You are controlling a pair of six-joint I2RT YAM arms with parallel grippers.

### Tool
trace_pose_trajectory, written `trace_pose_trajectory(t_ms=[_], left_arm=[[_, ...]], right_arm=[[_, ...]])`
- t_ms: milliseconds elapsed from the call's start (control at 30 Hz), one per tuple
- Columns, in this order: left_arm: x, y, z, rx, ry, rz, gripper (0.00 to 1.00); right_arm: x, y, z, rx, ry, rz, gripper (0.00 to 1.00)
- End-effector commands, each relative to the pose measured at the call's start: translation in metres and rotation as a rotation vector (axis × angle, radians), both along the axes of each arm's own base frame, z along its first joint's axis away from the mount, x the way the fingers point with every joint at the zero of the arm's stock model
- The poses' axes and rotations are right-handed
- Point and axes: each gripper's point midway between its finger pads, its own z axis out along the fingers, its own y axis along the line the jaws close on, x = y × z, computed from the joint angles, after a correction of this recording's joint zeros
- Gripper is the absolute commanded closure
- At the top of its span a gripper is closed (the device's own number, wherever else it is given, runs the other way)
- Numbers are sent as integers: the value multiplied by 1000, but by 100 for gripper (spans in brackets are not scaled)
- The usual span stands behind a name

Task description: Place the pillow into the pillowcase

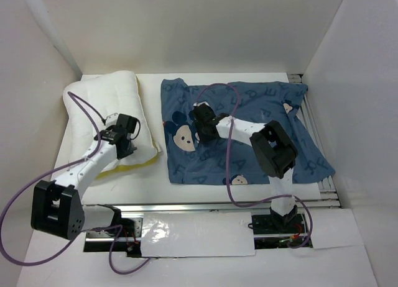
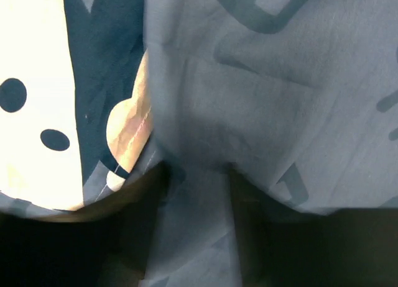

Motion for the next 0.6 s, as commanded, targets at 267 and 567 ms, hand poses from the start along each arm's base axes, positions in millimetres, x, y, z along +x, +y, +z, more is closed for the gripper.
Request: trace_pose_trajectory(t_ms=[267,567], left_arm=[[37,-46,138,-183,-570,-300,100],[46,-114,183,-261,-690,-540,100]], right_arm=[[9,-9,68,53,-148,-98,100],[-6,6,131,283,-233,-23,100]])
